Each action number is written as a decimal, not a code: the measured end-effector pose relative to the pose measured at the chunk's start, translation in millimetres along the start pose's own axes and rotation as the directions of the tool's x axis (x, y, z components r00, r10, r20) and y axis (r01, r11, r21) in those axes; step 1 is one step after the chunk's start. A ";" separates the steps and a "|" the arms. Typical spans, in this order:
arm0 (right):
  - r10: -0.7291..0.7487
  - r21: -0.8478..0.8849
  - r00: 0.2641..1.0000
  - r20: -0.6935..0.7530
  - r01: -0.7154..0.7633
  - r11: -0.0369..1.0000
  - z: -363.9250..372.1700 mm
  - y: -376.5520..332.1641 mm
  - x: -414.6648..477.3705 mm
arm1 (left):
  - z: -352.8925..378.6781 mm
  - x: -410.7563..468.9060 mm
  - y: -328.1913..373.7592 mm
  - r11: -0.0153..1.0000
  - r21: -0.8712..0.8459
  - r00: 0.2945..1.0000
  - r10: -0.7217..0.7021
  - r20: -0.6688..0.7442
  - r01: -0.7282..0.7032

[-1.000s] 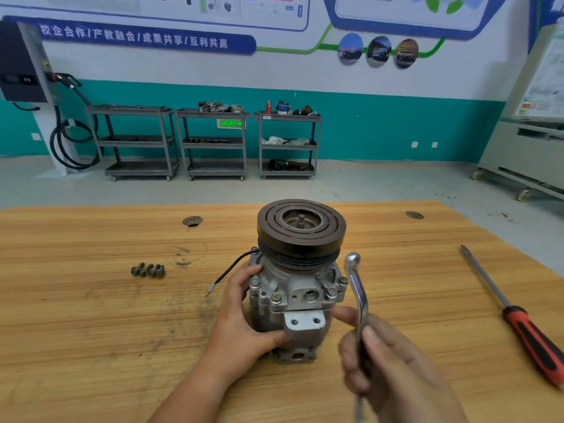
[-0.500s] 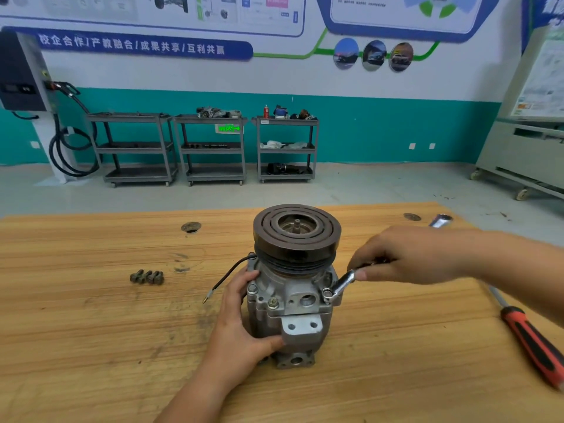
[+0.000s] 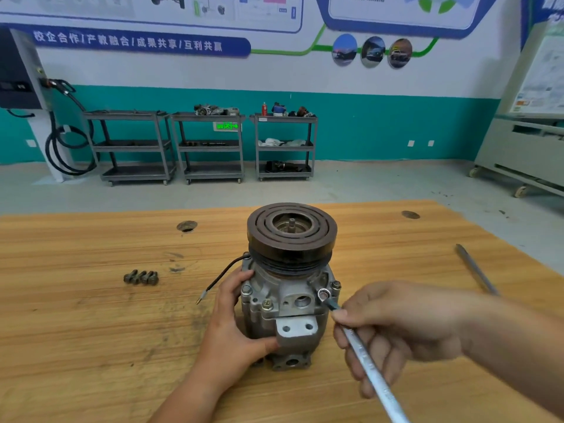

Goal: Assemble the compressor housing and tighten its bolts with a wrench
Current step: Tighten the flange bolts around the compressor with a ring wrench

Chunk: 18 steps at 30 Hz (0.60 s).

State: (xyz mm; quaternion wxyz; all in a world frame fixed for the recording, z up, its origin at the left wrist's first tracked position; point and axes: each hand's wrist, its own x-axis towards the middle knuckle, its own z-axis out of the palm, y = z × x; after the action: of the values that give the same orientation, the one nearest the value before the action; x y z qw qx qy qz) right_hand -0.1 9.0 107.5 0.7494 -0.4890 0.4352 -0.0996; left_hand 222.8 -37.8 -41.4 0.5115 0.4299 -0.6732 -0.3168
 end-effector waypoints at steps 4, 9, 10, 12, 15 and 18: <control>-0.212 0.453 0.955 -0.205 0.285 0.845 45.4 25.7 27.0 | 0.6 0.8 4.4 1.000 0.000 0.999 0.004 -0.036 -0.004; -0.331 0.694 0.836 -0.438 0.548 0.468 83.4 31.5 53.1 | 0.7 2.0 10.5 1.000 0.021 0.998 -0.005 -0.058 0.006; -0.350 0.692 0.810 -0.471 0.585 0.423 86.6 33.9 52.1 | 0.9 1.5 10.9 1.000 0.023 0.998 -0.006 -0.061 0.008; -0.367 0.707 0.786 -0.497 0.612 0.355 89.8 41.1 48.7 | 0.7 1.0 9.9 1.000 0.016 0.998 -0.011 -0.061 0.012; -0.310 0.759 0.824 -0.475 0.562 0.330 86.0 52.5 38.1 | 0.2 0.6 3.5 1.000 0.030 0.999 0.000 -0.035 0.001; -0.263 0.713 0.848 -0.460 0.529 0.460 76.0 56.7 22.7 | -0.6 -0.1 -0.3 0.999 0.043 0.999 0.012 -0.032 -0.011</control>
State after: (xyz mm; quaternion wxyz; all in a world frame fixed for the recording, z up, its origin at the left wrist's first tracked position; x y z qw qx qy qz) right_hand 54.8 73.6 59.3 0.7718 -0.1526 0.3132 -0.5319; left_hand 223.4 -37.8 -41.6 0.5148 0.4419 -0.6739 -0.2925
